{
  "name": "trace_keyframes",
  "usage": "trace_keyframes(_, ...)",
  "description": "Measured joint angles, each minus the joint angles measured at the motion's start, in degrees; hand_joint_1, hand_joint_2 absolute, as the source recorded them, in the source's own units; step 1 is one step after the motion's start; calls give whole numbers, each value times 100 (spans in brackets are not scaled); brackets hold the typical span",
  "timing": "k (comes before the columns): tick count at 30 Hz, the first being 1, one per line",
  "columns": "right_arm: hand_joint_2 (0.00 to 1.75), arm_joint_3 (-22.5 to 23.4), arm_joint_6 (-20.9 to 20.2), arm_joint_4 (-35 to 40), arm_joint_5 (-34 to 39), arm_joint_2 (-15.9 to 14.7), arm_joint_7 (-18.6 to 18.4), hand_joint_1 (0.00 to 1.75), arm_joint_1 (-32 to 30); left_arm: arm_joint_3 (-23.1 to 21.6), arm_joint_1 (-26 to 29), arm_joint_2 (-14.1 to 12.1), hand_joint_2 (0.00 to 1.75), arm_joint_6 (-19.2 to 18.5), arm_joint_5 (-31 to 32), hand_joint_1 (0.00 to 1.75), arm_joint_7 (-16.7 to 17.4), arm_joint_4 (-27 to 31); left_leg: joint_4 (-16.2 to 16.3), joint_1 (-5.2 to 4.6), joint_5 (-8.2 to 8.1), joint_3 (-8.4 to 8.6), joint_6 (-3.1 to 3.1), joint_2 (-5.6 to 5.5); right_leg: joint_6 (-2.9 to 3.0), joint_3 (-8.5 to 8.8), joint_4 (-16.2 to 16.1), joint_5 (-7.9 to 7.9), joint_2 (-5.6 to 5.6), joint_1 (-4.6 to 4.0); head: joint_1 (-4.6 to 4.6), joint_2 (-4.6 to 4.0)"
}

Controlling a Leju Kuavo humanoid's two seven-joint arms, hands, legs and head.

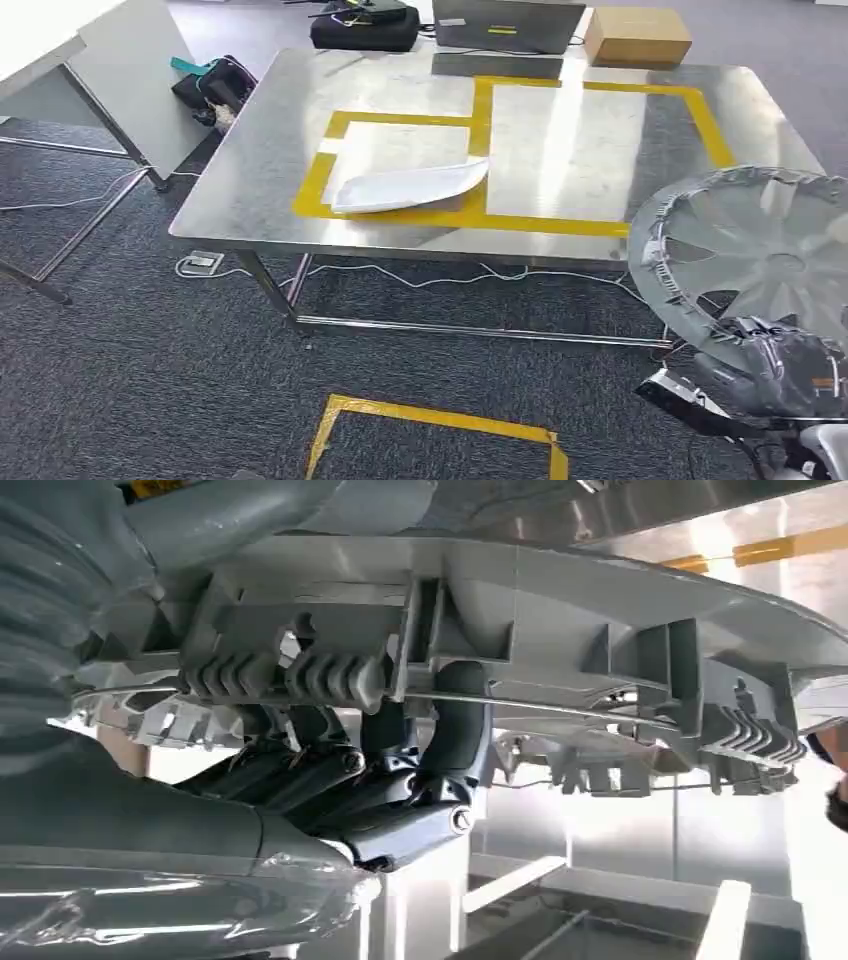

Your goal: Take the parts from the cabinet and place them on the table.

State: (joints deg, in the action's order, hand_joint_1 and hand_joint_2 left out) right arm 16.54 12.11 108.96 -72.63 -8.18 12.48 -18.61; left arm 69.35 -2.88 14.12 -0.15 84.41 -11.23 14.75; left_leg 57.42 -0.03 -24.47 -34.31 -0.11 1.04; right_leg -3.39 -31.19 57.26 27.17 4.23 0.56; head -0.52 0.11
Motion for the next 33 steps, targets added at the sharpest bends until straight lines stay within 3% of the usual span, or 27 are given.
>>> trace_keyframes(8,175,168,-371,-31,407,77,166,175,-21,35,0,-2,175,37,2,0,57,0,0,1,0,1,0,0,0,-1,0,0,1,-1,0,0)
trace_keyframes(13,175,505,-704,-138,612,-4,297,175,-22,112,6,-15,175,52,4,0,129,0,0,0,0,-1,0,0,0,0,0,0,1,0,0,0)
trace_keyframes(33,175,1148,-829,-605,660,-374,363,175,301,142,8,-50,175,116,5,0,230,0,0,0,1,0,0,1,0,-1,1,-1,-1,0,0,0)
